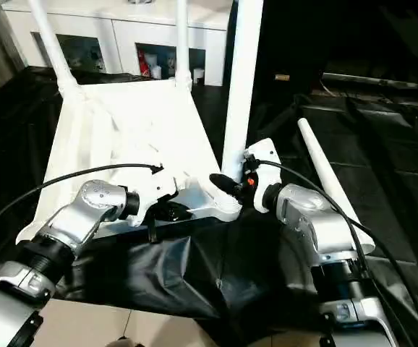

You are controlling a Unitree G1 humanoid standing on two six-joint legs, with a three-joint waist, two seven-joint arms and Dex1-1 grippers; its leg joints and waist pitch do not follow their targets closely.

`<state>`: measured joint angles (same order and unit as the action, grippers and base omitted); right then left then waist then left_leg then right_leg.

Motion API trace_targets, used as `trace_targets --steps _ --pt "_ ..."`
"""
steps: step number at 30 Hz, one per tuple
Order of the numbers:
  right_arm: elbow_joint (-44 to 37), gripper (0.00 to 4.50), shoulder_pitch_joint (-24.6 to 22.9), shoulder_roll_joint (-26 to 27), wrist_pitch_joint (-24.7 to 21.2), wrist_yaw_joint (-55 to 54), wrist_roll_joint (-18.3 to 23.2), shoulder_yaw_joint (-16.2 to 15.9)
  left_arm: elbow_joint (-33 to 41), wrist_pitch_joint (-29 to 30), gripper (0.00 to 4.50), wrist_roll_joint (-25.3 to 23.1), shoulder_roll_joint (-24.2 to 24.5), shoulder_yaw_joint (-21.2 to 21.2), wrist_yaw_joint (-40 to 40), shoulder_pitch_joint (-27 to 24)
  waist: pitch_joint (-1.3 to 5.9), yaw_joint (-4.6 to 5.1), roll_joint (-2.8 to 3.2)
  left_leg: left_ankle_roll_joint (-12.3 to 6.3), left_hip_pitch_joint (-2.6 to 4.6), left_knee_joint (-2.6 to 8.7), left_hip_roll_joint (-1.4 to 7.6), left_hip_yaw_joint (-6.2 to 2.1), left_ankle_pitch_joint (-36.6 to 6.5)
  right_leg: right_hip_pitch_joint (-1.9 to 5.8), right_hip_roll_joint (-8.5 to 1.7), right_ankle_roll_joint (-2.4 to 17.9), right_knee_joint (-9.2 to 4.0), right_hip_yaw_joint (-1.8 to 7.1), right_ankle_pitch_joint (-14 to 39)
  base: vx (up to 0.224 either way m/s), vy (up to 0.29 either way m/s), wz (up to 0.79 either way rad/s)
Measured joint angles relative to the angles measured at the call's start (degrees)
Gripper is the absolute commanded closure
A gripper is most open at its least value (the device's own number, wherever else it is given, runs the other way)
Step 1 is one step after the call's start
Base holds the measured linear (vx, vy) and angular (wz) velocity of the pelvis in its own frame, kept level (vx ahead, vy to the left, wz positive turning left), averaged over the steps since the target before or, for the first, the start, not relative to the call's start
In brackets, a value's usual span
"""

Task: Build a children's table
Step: Insert table leg to table base

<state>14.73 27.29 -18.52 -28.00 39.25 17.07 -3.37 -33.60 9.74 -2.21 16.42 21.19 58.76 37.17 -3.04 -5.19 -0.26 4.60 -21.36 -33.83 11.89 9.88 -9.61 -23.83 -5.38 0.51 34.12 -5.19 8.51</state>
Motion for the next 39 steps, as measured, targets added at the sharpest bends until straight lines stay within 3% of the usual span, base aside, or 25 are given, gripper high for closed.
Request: trace_targets --steps 6,15,21,29,34,39 --pt "2.2 2.59 0.7 0.9 1.3 0.2 -0.6 0.3 0.4 0.4 4.50 0.0 0.2 -0.1 -0.1 -0.2 0.01 0.05 -0.01 0.00 0.02 -0.01 0.00 -0.01 0.0 0.02 0.00 0.0 0.00 0.00 0.0 0.000 0.000 0.00" --pt "5.7 2.59 -0.2 2.8 5.1 0.7 1.7 3.4 0.9 0.6 4.50 0.0 0.4 -0.1 -0.5 -0.6 0.02 0.05 -0.02 0.00 0.04 -0.01 0.00 -0.02 0.0 0.04 0.00 0.0 0.00 0.00 0.0 0.000 0.000 0.00" --pt "6.2 2.59 -3.2 5.5 8.7 0.3 4.4 7.2 1.2 0.8 4.50 -0.1 0.7 -0.2 -0.8 -0.7 0.03 0.04 -0.03 0.00 0.05 0.00 0.00 -0.03 0.0 0.04 0.00 0.0 0.00 0.00 0.0 0.000 0.000 0.00" --pt "6.3 2.59 -6.9 8.6 14.4 -0.7 6.0 9.6 1.2 1.0 4.50 -0.1 0.7 -0.2 -0.9 -0.8 0.05 0.03 0.00 0.01 0.13 0.00 0.00 -0.07 0.0 0.12 0.00 0.0 0.00 0.00 0.0 0.000 0.000 0.00" --pt "5.3 2.59 -9.2 8.8 18.6 -0.7 5.0 8.2 1.2 1.1 4.50 -0.1 0.6 -0.1 -0.8 -0.8 0.06 0.06 0.02 0.01 0.20 0.01 0.00 -0.09 0.0 0.18 0.00 0.0 -0.02 0.00 0.0 0.000 0.000 0.00" --pt "1.5 2.59 -11.5 7.2 21.9 -1.5 -0.2 4.6 1.1 1.1 4.50 -0.2 0.6 -0.1 -0.7 -0.8 0.12 0.08 -0.12 0.01 0.24 0.03 0.01 -0.09 0.0 0.23 0.01 -0.2 -0.02 0.00 0.1 0.000 0.000 0.00"
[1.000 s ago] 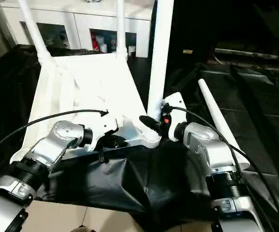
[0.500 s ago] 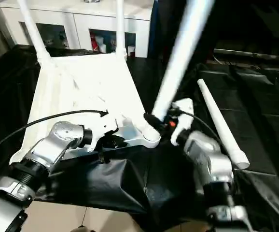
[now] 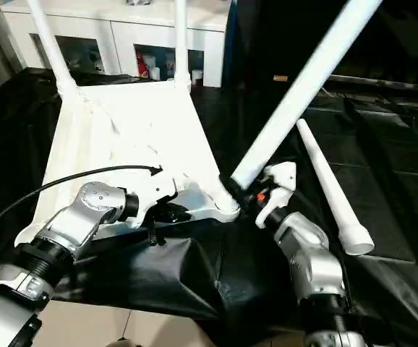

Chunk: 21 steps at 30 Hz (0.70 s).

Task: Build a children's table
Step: Insert table leg to table base

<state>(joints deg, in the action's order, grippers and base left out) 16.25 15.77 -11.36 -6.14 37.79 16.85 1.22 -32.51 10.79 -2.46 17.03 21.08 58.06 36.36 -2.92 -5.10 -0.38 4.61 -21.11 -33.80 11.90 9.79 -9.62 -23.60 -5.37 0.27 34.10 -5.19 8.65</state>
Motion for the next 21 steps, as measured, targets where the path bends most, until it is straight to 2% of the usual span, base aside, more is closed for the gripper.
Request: trace_targets --steps 9,13,15,21 --pt "0.4 2.59 0.4 -0.6 1.2 -0.5 -3.2 -2.1 -0.5 -0.1 4.50 -0.3 -0.1 0.0 -0.2 0.0 0.31 0.09 -0.57 0.00 0.04 0.00 0.00 -0.01 0.0 0.03 0.00 -0.1 -0.04 0.03 0.0 0.000 0.000 0.00" --pt "2.4 2.59 3.4 -2.2 -0.2 0.6 -4.8 -4.2 -0.8 -0.1 4.50 -0.6 0.1 0.0 -0.3 0.0 0.47 0.34 -0.83 0.00 0.14 -0.01 0.00 -0.03 0.0 0.10 0.00 -0.1 -0.05 0.03 0.0 0.000 0.000 0.00" --pt "4.9 2.59 6.5 -3.1 -1.6 3.0 -5.4 -5.2 -0.9 -0.3 4.50 -0.7 0.2 0.0 -0.2 0.0 0.47 0.84 -0.88 0.00 0.21 -0.02 -0.01 -0.03 0.0 0.18 0.00 -0.1 -0.09 0.03 0.0 0.000 0.000 0.00" --pt "9.7 2.59 11.7 -5.1 -5.3 8.9 -4.7 -5.6 -0.9 -0.7 4.50 -0.7 0.5 0.0 0.5 0.0 0.47 1.37 -1.05 0.00 0.15 -0.04 0.00 -0.08 0.0 0.19 0.00 -0.1 -0.10 0.00 0.0 0.000 0.000 0.00"
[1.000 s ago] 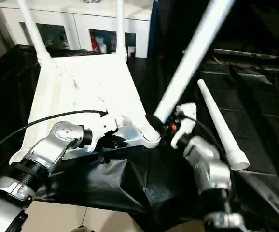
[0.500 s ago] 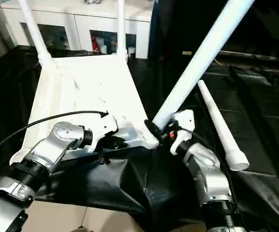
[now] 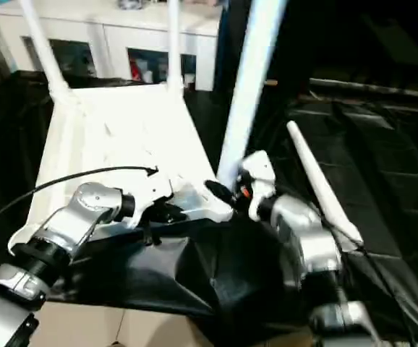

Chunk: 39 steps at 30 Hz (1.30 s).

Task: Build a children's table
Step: Insert table leg to table base

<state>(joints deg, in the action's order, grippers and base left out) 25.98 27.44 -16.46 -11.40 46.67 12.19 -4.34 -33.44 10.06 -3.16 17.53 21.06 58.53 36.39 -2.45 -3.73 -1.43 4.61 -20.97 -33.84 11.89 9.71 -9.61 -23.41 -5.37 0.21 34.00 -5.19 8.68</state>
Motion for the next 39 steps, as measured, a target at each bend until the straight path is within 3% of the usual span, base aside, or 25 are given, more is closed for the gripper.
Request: trace_targets --steps 4,11,28,39 --pt "2.4 2.59 1.7 -2.0 -0.7 4.9 1.2 0.0 0.0 -0.3 4.50 0.0 -0.3 0.0 0.7 0.0 0.03 -0.07 -0.10 -0.02 -0.04 0.05 0.00 0.02 0.0 0.00 0.00 0.0 0.00 0.00 0.0 0.000 0.000 0.00" --pt "3.7 2.59 1.7 -4.8 1.2 12.1 1.5 -0.7 0.1 -2.0 4.50 0.0 -0.1 0.7 2.7 0.0 0.03 -1.47 -0.09 -0.03 -0.02 0.18 0.00 0.08 0.0 -0.01 0.00 0.2 -0.01 -0.02 0.0 0.000 0.000 0.00" --pt "7.7 2.59 1.0 -4.6 9.5 17.0 1.3 -1.3 0.0 -4.2 4.50 0.2 1.2 0.4 6.3 -0.4 0.03 -1.31 -0.03 -0.02 0.03 0.26 0.01 0.03 0.0 0.00 0.00 0.2 -0.04 -0.03 0.0 0.000 0.000 0.00" --pt "8.9 2.60 1.6 -4.5 11.0 18.2 1.2 -1.9 0.0 -4.3 4.50 0.6 1.8 0.3 7.3 -0.5 0.03 -1.23 -0.01 -0.02 0.09 0.28 0.01 0.03 0.0 0.03 0.01 0.2 -0.04 -0.02 0.0 0.000 0.000 0.00"
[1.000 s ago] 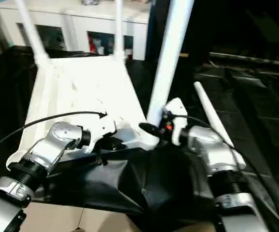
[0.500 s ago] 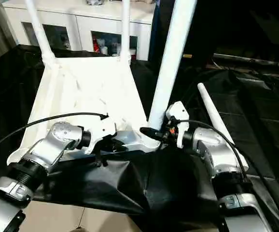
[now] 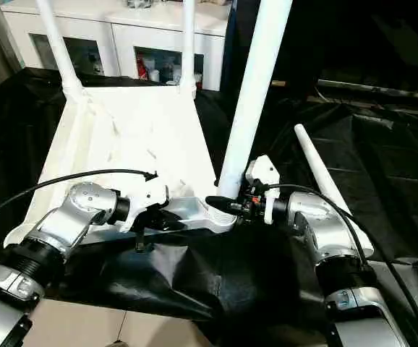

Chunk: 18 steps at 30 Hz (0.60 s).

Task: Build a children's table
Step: Insert table leg to table base

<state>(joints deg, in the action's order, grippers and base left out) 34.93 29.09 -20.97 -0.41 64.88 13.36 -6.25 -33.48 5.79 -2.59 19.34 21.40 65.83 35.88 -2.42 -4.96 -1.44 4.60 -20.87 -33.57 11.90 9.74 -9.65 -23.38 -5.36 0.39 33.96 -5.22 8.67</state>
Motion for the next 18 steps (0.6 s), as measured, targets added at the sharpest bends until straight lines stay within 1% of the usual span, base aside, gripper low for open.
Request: trace_targets --steps 2,4,5,7,9,11,13,14,15,16,17,18 --pt "0.6 2.60 0.2 0.5 0.0 -0.5 0.0 0.2 -0.4 0.0 4.50 0.0 0.0 -0.2 -0.1 0.0 0.00 0.01 0.00 0.00 0.04 0.00 0.00 0.00 0.0 0.03 0.00 0.0 0.00 0.00 0.0 0.000 0.000 0.00" --pt "2.2 2.60 0.9 1.5 0.4 -2.6 0.0 0.7 -1.3 0.0 4.50 -0.1 -0.3 -0.4 -1.4 0.2 0.01 0.13 0.01 0.00 0.32 -0.01 -0.01 0.00 0.0 0.23 0.00 -0.2 0.00 0.01 0.1 0.000 0.000 0.00" --pt "3.1 2.60 1.2 2.4 0.7 -4.8 0.0 1.4 -2.4 0.1 4.50 -0.2 -0.9 -0.5 -2.7 0.6 0.01 0.23 0.00 0.01 0.49 -0.02 -0.01 0.00 0.0 0.35 0.00 -0.2 0.00 0.01 0.1 0.000 0.000 0.00" --pt "5.8 2.60 2.7 4.6 0.8 -13.0 -0.4 2.6 -5.6 1.5 4.50 -1.0 -2.9 -1.5 -7.2 2.4 -0.09 0.93 0.04 0.01 0.60 -0.01 -0.02 -0.02 0.0 0.40 0.00 -0.2 -0.18 -0.06 0.1 0.000 0.000 0.00" --pt "7.1 2.60 3.6 6.3 0.7 -19.7 -0.8 3.7 -7.2 3.1 4.50 -1.6 -4.7 -1.9 -10.9 3.5 -0.22 1.68 0.21 0.00 0.53 0.19 0.00 -0.20 0.0 0.46 -0.01 -0.2 -0.92 -0.47 0.1 -0.059 0.012 -0.08" --pt "8.7 2.60 4.6 8.2 0.5 -25.9 -0.8 5.0 -9.0 4.9 4.50 -1.8 -6.7 -2.4 -14.6 4.9 -0.28 2.05 0.30 0.00 0.47 0.31 -0.01 -0.30 0.0 0.46 -0.01 -0.2 -1.42 -0.72 0.1 -0.029 0.009 -0.05" --pt "9.4 2.60 5.3 9.3 0.5 -30.2 -1.3 5.8 -10.0 6.0 4.50 -1.9 -8.0 -2.6 -17.4 5.6 -0.39 2.55 0.49 -0.01 0.34 0.41 0.00 -0.62 0.0 0.63 -0.07 -0.2 -2.27 -1.29 0.1 0.000 0.000 0.00" --pt "10.1 2.60 5.9 9.9 0.5 -32.2 -1.6 5.8 -10.6 6.6 4.50 -1.9 -8.7 -2.9 -18.6 6.0 -0.47 2.77 0.64 -0.01 0.34 0.41 0.00 -0.80 0.0 0.79 -0.10 -0.2 -2.58 -1.56 0.1 0.000 0.000 0.00" --pt "11.8 2.60 7.2 11.0 0.6 -36.1 -2.1 6.1 -12.2 7.2 4.50 -2.0 -9.8 -3.4 -20.7 6.9 -0.63 3.05 0.92 -0.03 0.37 0.41 0.00 -1.07 0.0 1.05 -0.09 -0.2 -3.11 -1.92 0.1 0.000 0.000 0.00" --pt "12.7 2.60 7.7 11.6 0.6 -38.2 -2.5 6.2 -13.0 7.7 4.50 -2.2 -10.5 -3.6 -21.8 7.6 -0.68 3.13 1.00 -0.03 0.37 0.41 0.00 -1.11 0.0 1.09 -0.09 -0.2 -3.24 -1.98 0.1 0.000 0.000 0.00" --pt "14.9 2.60 9.7 12.9 0.7 -43.1 -3.0 6.6 -15.2 8.5 4.50 -2.2 -12.2 -4.2 -24.6 8.9 -0.81 3.35 1.21 -0.06 0.45 0.41 -0.01 -1.26 0.0 1.30 -0.09 -0.2 -3.66 -2.23 0.1 0.000 0.000 0.00" --pt "18.0 2.60 11.7 14.8 0.7 -49.1 -3.6 7.5 -17.9 9.7 4.50 -2.3 -14.2 -4.9 -28.1 10.7 -0.95 3.56 1.43 -0.12 0.56 0.42 0.02 -1.41 -0.1 1.61 -0.13 -0.2 -4.07 -2.65 0.1 0.000 0.000 0.00"
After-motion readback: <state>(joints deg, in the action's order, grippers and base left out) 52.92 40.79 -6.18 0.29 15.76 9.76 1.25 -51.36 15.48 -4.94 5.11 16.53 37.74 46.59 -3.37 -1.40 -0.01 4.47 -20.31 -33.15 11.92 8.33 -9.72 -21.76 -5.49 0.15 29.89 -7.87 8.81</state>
